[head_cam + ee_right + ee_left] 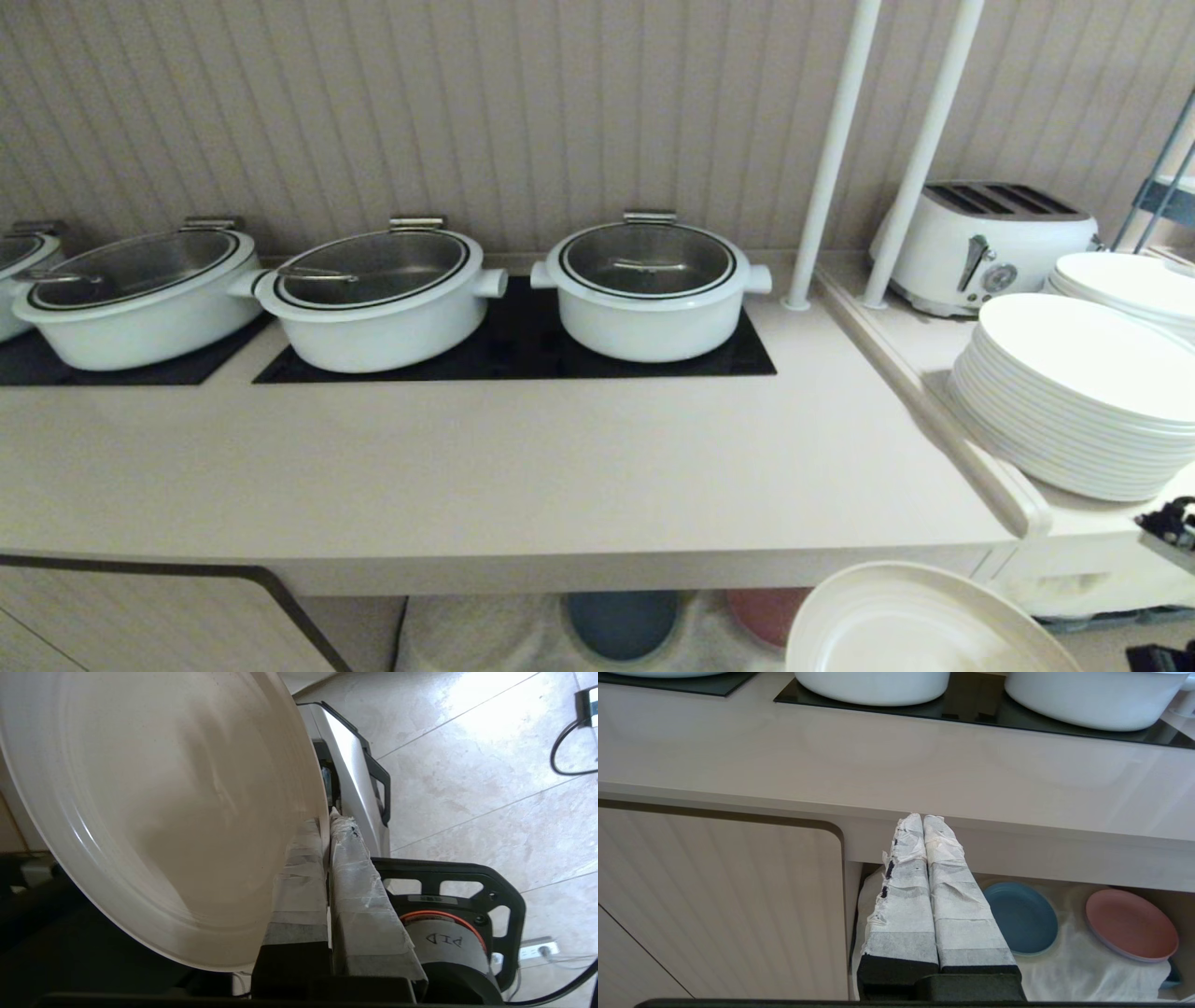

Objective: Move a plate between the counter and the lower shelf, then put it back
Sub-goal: Put the plate in the cupboard

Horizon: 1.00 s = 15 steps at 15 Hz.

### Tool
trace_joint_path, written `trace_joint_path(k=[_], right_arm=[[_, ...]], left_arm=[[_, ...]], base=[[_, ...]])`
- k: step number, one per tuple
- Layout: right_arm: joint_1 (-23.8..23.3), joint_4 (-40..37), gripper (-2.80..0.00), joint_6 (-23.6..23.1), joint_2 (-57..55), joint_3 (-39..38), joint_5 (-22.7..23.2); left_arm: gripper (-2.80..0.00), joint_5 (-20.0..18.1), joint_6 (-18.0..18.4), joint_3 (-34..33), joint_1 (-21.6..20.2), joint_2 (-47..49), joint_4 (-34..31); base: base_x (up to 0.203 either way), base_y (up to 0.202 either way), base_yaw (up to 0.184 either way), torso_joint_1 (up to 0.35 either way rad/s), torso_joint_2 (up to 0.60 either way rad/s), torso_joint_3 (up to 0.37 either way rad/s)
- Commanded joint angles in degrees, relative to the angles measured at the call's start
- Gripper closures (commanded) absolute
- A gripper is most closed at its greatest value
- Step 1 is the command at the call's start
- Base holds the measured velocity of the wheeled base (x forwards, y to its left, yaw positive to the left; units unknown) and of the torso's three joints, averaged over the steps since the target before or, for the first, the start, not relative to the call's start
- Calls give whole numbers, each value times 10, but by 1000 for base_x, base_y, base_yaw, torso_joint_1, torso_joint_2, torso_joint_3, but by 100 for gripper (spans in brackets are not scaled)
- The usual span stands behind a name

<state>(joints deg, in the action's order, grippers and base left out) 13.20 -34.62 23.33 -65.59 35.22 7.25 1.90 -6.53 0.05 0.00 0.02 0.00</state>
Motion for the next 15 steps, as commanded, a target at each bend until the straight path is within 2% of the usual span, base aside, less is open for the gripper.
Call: trace_joint_path(k=[1,10,13,15], right_arm=[[0,-2,0,-10,31,-25,1],[2,-9,0,-23,95,-89,4],[2,-5,0,-24,106,-105,60],[2,-2,0,-23,107,-112,63]], left_arm=[[0,0,-1,0,0,0,0],[0,0,-1,0,0,0,0],[0,0,-1,0,0,0,0],[0,0,-1,0,0,0,0]], base=[[0,0,0,0,0,0],[0,0,0,0,0,0],[0,0,0,0,0,0],[0,0,0,0,0,0]])
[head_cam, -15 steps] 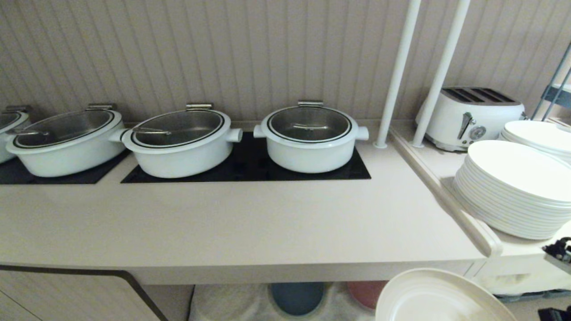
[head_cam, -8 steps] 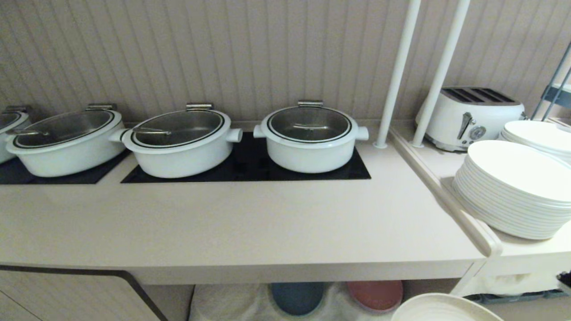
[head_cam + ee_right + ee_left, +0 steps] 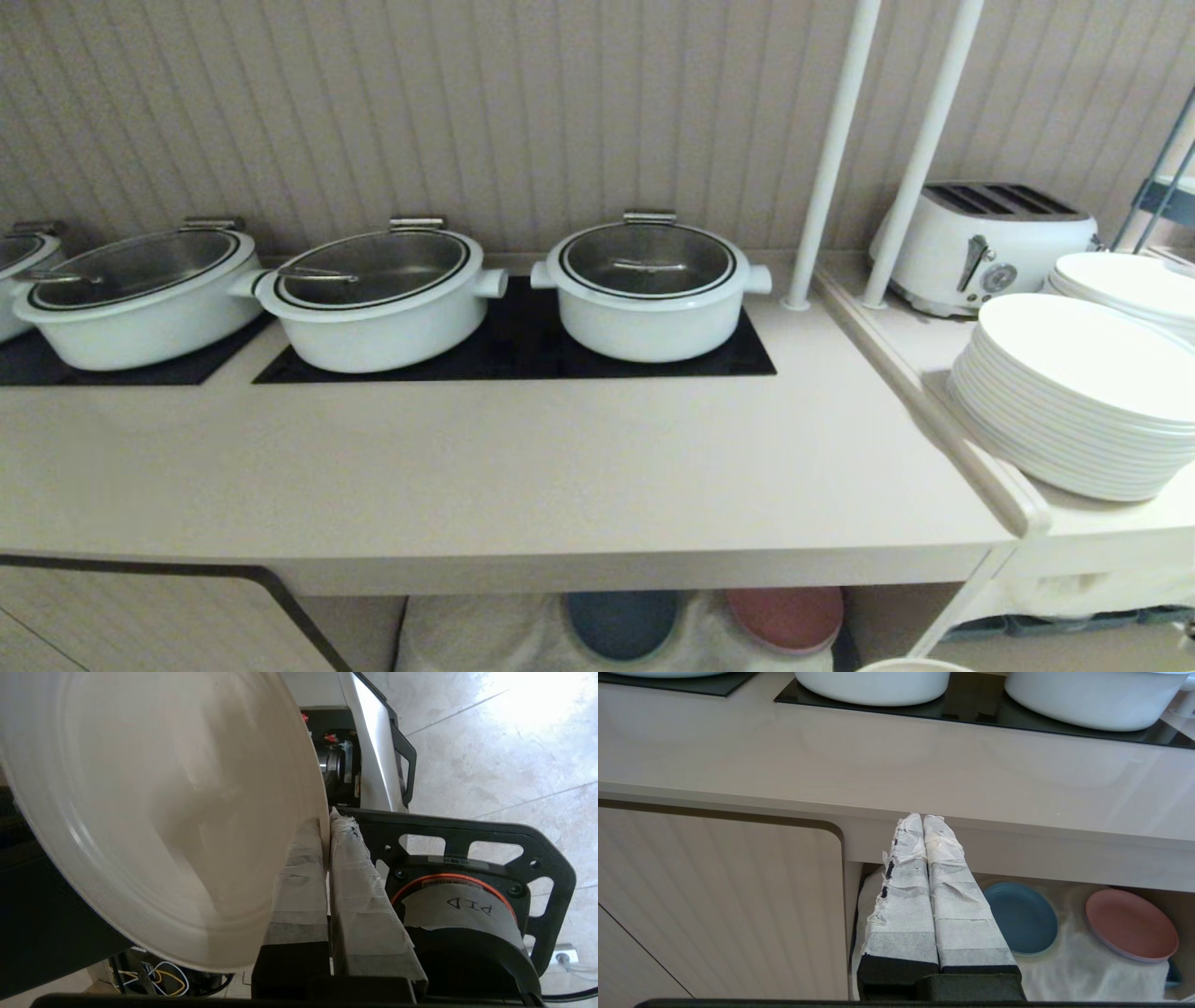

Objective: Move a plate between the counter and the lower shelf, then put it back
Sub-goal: Put the plate in the cupboard

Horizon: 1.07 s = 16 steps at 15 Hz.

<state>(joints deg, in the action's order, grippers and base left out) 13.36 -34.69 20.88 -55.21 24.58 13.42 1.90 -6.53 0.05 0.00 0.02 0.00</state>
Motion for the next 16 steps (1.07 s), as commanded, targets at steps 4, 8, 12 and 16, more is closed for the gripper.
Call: trace_joint_path(k=[4,8,12,16], right_arm=[[0,-4,0,0,22,-22,-1],[-1,-6,0,-1,25,-33,-10],[-1,-11,0,2,39,-34,-18],[-1,-23,0,3,58,-35,-18]], left_arm=[[0,0,-1,0,0,0,0],[0,0,-1,0,0,0,0],[0,0,-1,0,0,0,0],[0,0,-1,0,0,0,0]], base=[[0,0,0,0,0,0],[0,0,0,0,0,0],[0,0,0,0,0,0],[0,0,0,0,0,0]])
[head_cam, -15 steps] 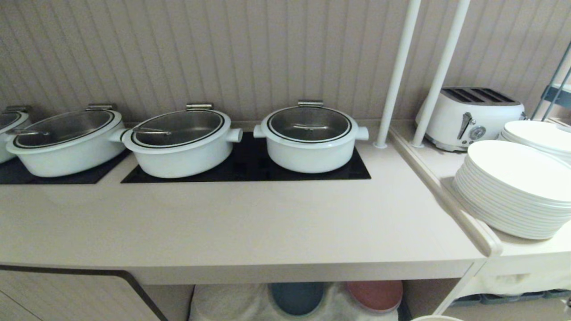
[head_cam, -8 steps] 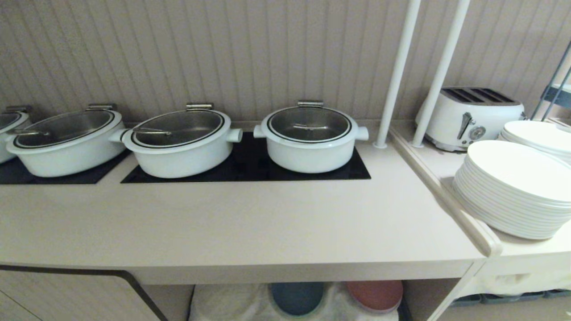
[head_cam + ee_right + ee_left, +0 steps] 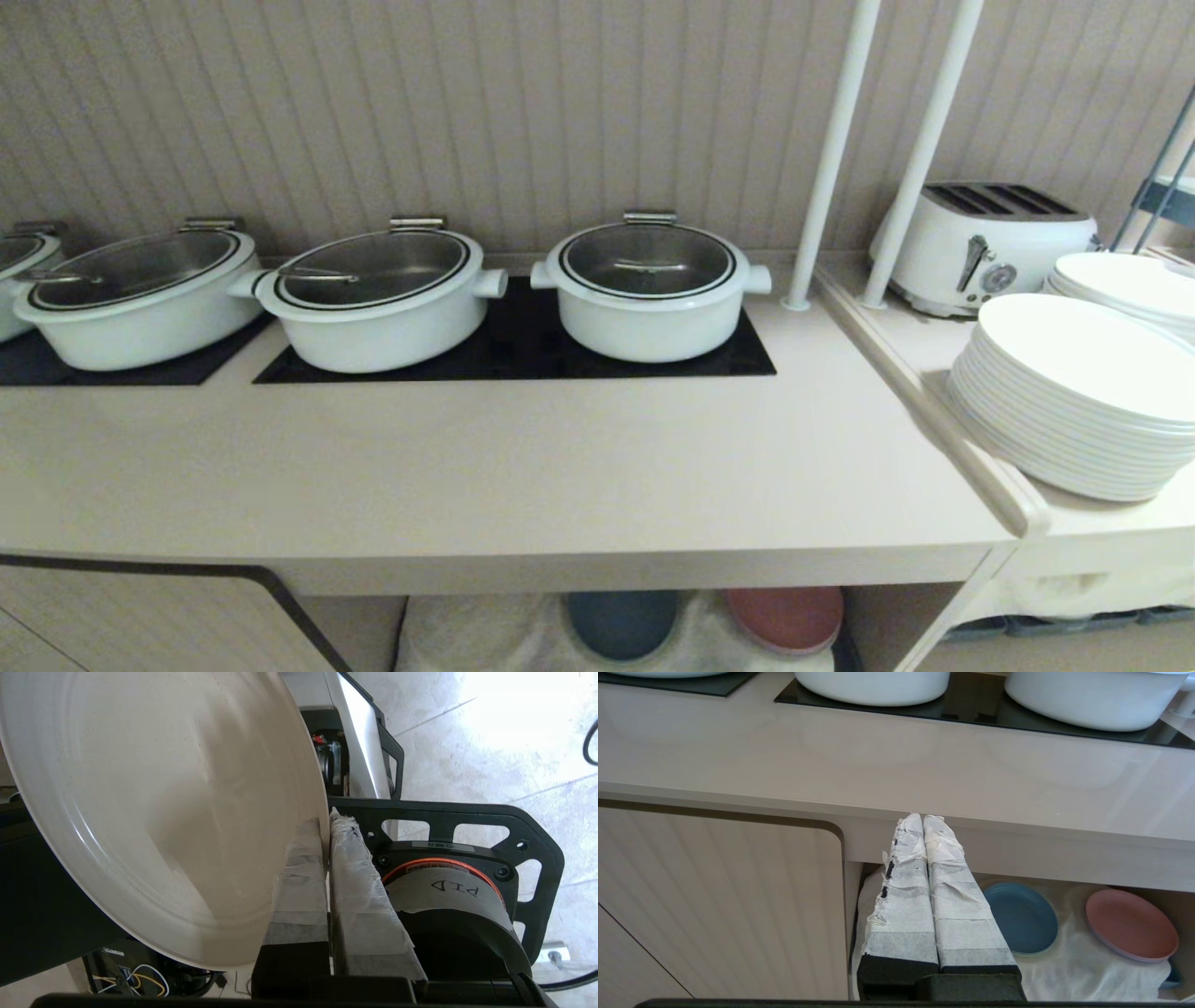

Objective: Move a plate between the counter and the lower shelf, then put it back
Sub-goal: Put the plate in the cupboard

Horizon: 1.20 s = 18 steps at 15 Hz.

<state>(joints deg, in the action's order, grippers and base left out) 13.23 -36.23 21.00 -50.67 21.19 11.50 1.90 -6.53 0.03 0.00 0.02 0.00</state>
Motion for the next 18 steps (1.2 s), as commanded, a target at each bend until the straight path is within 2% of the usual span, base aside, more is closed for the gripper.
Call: trace_joint_path(k=[1,4,18], right_arm=[[0,-18,0,2,23,0,1],[0,-35,0,2,38,1,1],[1,-22,0,0,31,-8,1]], left_arm=[[0,0,-1,0,0,0,0],[0,0,-1,1,0,0,0],[0,0,-1,1,0,0,0]], base=[[0,0,0,0,0,0],[0,0,0,0,0,0],[0,0,0,0,0,0]])
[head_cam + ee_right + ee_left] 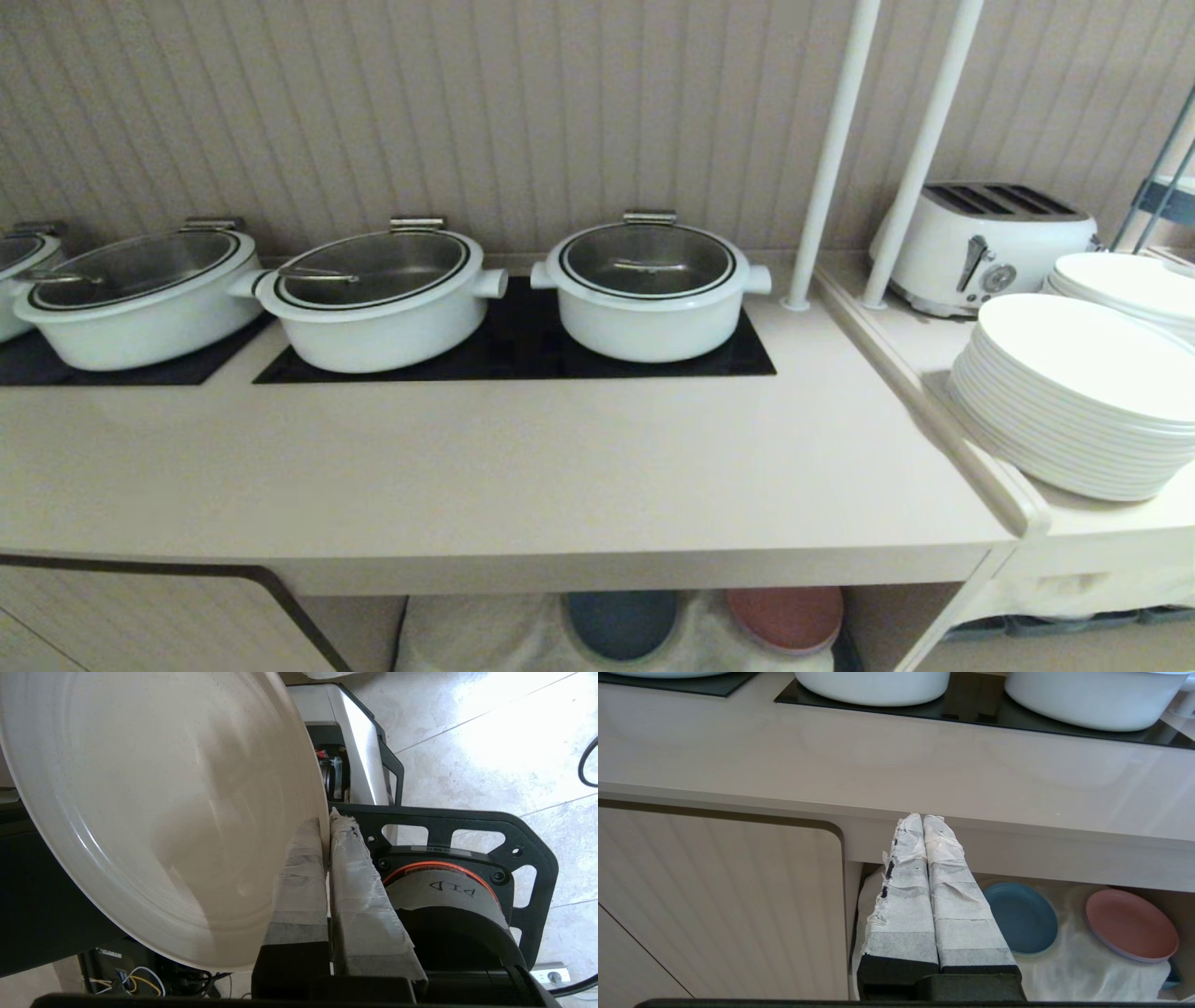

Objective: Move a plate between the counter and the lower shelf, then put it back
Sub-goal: Put the plate in the cupboard

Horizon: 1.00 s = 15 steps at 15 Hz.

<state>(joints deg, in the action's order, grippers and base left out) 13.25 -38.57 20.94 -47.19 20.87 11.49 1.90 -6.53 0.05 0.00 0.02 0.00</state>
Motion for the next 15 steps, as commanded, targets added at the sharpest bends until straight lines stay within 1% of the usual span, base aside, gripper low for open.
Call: trace_joint_path(k=[1,15], right_arm=[[0,5,0,1,-5,-6,2],[0,31,0,1,-20,-22,2]], left_arm=[[0,0,-1,0,0,0,0],[0,0,-1,0,0,0,0]], base=[[0,0,0,0,0,0],[0,0,0,0,0,0]])
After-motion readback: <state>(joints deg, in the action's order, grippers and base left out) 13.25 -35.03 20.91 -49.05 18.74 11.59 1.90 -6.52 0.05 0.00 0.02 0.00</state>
